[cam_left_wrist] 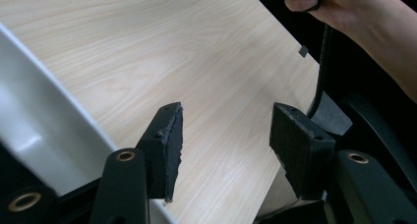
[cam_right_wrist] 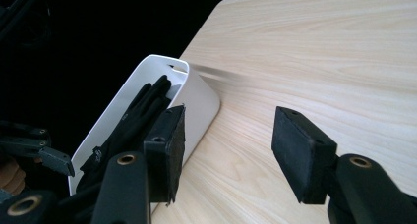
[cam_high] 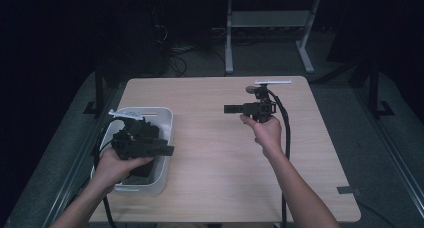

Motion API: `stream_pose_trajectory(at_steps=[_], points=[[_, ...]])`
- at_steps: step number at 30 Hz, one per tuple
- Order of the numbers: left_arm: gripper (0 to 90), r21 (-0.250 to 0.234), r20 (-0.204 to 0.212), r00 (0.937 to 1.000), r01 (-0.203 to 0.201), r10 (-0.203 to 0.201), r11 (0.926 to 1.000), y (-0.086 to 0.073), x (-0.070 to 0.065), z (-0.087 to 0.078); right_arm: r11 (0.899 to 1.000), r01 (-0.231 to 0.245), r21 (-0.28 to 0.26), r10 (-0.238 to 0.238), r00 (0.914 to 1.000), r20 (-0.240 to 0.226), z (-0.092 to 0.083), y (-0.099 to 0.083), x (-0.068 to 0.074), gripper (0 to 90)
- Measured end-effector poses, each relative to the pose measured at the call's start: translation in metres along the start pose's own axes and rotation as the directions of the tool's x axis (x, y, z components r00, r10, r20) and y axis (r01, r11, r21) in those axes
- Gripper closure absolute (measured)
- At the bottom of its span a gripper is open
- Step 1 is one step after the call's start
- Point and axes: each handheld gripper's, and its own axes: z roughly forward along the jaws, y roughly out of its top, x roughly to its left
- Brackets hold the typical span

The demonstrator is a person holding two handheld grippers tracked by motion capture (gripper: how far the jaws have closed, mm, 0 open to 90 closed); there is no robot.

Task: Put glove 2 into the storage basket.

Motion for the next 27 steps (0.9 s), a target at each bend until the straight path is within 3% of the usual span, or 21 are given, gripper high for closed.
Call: stream_pose_trajectory(at_steps=[9, 27], points=[[46.0, 0.016, 0.025, 0.9996, -0.014, 0.013, 0.9998, 0.006, -0.006, 0.017, 0.999, -0.025, -0.034, 0.026, 0.9995, 0.017, -0.022, -0.007, -0.015, 45.2], [44.9, 0.032, 0.054, 0.9981, -0.033, 0.031, 0.9990, 0.012, -0.018, 0.042, 0.998, -0.053, -0.046, 0.055, 0.9976, 0.043, -0.046, -0.023, -0.035, 44.0]])
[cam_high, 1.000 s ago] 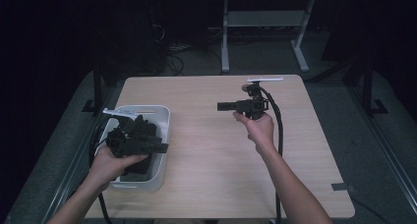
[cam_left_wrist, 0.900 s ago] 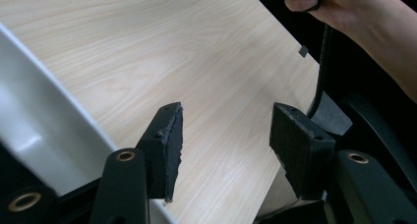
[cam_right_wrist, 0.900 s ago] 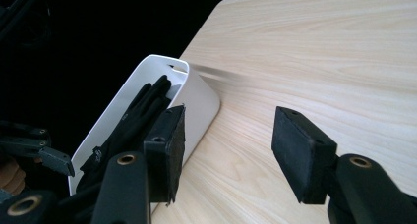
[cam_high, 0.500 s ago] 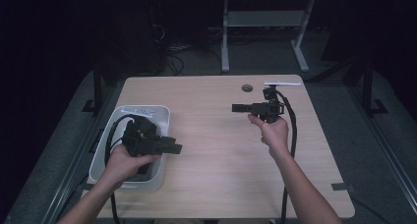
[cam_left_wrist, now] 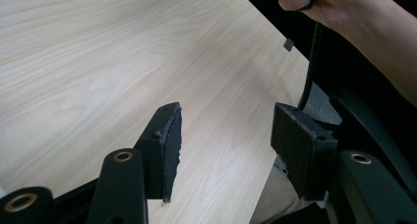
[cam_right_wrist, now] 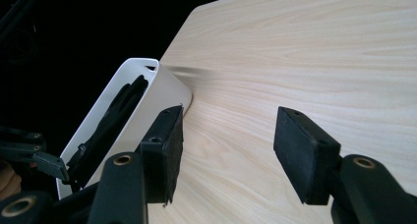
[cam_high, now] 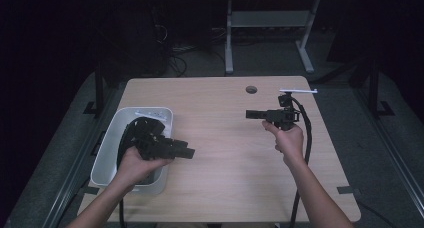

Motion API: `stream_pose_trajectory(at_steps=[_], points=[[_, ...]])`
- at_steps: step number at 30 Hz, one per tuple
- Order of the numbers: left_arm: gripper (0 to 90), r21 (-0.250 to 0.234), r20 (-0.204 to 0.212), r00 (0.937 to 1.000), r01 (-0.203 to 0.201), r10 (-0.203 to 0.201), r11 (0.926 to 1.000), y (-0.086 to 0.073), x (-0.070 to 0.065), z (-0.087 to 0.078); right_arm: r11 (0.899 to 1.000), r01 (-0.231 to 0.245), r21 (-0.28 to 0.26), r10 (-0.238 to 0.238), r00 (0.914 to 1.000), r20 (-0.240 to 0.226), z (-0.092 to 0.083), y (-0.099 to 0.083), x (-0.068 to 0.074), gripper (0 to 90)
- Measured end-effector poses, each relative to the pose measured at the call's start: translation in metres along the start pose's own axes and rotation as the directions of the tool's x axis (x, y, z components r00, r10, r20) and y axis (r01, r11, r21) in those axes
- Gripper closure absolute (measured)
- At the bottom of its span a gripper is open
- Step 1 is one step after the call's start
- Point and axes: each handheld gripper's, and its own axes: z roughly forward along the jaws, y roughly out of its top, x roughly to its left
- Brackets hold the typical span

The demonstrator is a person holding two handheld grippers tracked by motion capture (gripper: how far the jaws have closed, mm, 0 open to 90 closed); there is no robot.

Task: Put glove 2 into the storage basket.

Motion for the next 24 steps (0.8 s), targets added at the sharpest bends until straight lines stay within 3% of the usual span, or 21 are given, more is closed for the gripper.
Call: stream_pose_trajectory(at_steps=[12, 24], points=[[43.2, 0.017, 0.008, 0.9994, -0.033, 0.033, 0.9993, 0.005, -0.009, 0.021, 1.000, -0.013, -0.008, 0.013, 0.9999, 0.009, -0.016, -0.007, -0.011, 43.8], [42.5, 0.024, 0.035, 0.9985, -0.042, 0.041, 0.9988, 0.009, -0.017, 0.047, 1.000, -0.023, 0.003, 0.023, 0.9996, 0.017, -0.030, -0.016, -0.024, 43.5]])
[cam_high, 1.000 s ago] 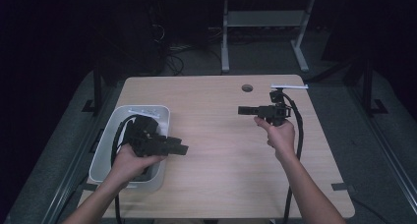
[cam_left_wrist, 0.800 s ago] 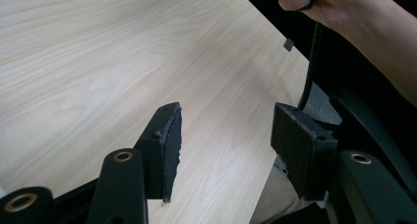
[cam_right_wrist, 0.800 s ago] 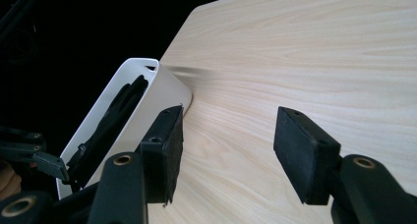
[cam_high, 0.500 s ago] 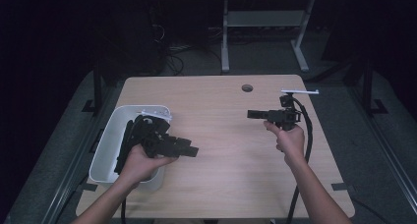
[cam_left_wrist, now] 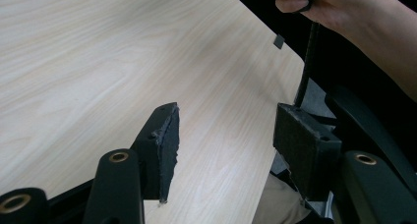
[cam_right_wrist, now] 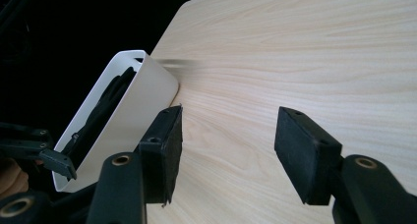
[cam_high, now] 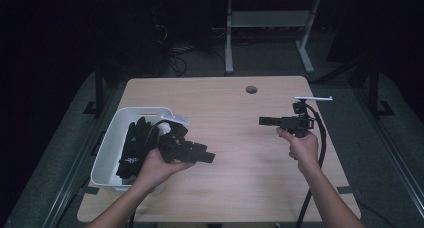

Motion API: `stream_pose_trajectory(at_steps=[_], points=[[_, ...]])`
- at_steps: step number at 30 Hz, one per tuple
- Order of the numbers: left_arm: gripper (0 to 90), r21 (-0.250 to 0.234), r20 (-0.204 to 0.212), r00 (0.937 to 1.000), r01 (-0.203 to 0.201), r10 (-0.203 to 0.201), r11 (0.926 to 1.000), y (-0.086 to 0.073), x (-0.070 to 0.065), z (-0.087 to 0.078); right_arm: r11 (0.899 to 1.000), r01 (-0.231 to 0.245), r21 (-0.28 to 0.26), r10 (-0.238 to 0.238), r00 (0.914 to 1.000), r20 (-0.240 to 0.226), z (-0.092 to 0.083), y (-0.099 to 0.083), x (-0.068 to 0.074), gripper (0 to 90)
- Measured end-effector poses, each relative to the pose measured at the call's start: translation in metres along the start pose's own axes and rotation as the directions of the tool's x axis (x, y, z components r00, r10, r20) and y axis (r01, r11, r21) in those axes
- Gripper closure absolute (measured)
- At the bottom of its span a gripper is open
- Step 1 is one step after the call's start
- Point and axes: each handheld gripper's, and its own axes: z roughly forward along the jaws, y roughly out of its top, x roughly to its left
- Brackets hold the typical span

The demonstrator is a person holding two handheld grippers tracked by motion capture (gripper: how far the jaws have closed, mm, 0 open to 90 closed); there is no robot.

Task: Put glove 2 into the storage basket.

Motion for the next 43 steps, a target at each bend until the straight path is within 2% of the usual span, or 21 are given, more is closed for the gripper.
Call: stream_pose_trajectory(at_steps=[7, 15, 31, 38, 43], points=[[41.8, 0.012, 0.002, 0.9998, -0.018, 0.018, 0.9998, 0.002, -0.002, 0.012, 1.000, -0.012, -0.002, 0.012, 0.9999, 0.004, -0.006, -0.007, -0.009, 42.9], [39.9, 0.031, 0.012, 0.9998, -0.014, 0.014, 0.9994, 0.002, -0.006, 0.032, 0.999, -0.032, -0.023, 0.032, 0.9994, 0.011, -0.017, -0.015, -0.021, 42.6], [35.5, 0.044, 0.036, 0.9993, -0.015, 0.013, 0.9989, 0.000, -0.011, 0.056, 0.997, -0.068, -0.043, 0.069, 0.9971, 0.033, -0.038, -0.032, -0.044, 41.5], [35.3, 0.061, 0.048, 0.9988, -0.009, 0.006, 0.9981, -0.002, -0.012, 0.066, 0.996, -0.076, -0.036, 0.078, 0.9965, 0.030, -0.041, -0.040, -0.050, 40.4], [35.0, 0.073, 0.059, 0.9981, -0.021, 0.016, 0.9971, -0.002, -0.015, 0.073, 0.996, -0.080, -0.032, 0.081, 0.9960, 0.037, -0.042, -0.045, -0.054, 40.2]])
